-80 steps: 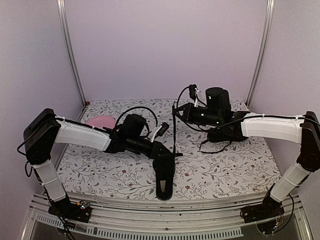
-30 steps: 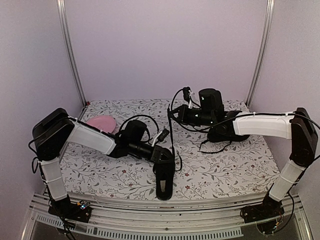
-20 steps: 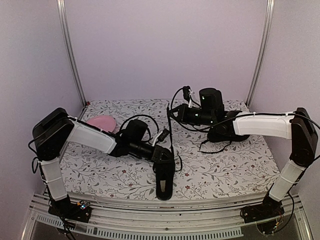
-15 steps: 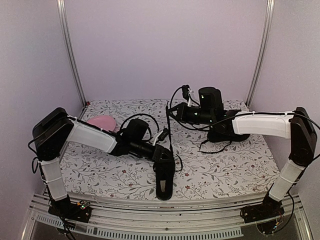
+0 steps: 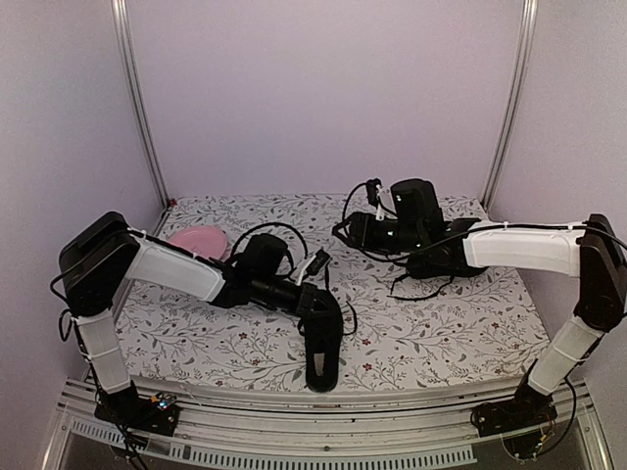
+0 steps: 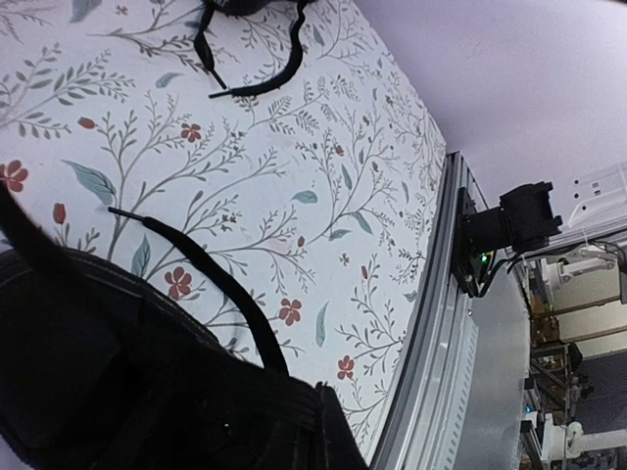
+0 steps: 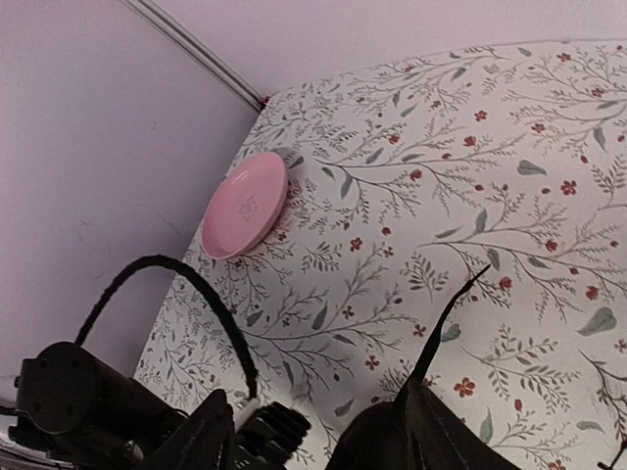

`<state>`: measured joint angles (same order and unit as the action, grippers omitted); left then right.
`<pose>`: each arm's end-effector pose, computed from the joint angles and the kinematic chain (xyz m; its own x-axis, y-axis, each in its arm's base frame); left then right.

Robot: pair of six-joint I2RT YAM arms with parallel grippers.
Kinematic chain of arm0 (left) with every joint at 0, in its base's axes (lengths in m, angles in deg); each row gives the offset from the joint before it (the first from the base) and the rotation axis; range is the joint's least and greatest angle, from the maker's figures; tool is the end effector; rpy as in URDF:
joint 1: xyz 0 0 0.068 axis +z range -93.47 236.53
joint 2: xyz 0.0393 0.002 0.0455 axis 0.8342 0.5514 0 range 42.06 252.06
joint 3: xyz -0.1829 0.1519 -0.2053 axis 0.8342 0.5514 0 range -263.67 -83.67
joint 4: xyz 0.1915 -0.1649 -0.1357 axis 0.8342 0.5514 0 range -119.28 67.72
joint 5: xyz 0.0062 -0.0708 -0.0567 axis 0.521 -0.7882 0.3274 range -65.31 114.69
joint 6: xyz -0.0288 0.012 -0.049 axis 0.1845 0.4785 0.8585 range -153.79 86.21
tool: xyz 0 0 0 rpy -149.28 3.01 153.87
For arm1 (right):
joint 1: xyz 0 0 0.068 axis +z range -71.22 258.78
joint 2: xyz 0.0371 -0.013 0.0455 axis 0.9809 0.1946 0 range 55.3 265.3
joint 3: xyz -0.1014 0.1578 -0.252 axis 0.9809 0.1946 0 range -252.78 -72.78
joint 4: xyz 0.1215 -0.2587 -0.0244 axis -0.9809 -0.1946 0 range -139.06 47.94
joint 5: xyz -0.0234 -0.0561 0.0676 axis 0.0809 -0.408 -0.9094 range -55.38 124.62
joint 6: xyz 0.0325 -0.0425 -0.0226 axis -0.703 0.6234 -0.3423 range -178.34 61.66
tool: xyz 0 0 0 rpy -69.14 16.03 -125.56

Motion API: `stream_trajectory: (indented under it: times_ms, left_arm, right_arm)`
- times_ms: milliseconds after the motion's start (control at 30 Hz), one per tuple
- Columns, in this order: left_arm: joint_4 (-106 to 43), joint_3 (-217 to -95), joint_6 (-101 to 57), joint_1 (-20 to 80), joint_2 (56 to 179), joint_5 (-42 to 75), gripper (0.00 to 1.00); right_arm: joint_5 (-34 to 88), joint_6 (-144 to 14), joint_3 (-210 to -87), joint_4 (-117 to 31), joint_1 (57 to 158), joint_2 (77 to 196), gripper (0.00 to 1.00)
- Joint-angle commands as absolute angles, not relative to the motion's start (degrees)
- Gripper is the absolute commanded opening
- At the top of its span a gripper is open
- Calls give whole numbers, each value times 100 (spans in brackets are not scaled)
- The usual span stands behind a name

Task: Tie the shoes
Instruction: Cross the shoelace.

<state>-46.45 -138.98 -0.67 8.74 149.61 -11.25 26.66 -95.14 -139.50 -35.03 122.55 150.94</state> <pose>0.2604 -0.3235 0.1656 -0.8274 0.2537 -0.5011 0.5616 0.3901 -0.7297 0.3022 0.2975 0.2966 -0.6816 0.1686 -0.7120 -0.4617 0.6558 0.5972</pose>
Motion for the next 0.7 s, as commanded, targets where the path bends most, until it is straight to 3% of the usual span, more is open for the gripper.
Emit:
stream_trajectory:
  times_ms: [0, 233, 500, 667]
  left_arm:
    - [-4783, -13819, -84, 857, 14727, -1013, 0]
    - [-4782, -13812, -72, 862, 14721, -968, 0]
    - [-4663, -13826, -140, 858, 14694, -932, 0]
    - [-4655, -13824, -134, 860, 14696, -912, 0]
  right_arm:
    - [3573, -9298, -13468, -4763, 12393, 14676, 59]
    - [4051, -9722, -13287, -5985, 12990, 15002, 49]
    - [3953, -9840, -13562, -6153, 13218, 15752, 36]
    - [4231, -9815, -13892, -6494, 13259, 16195, 34]
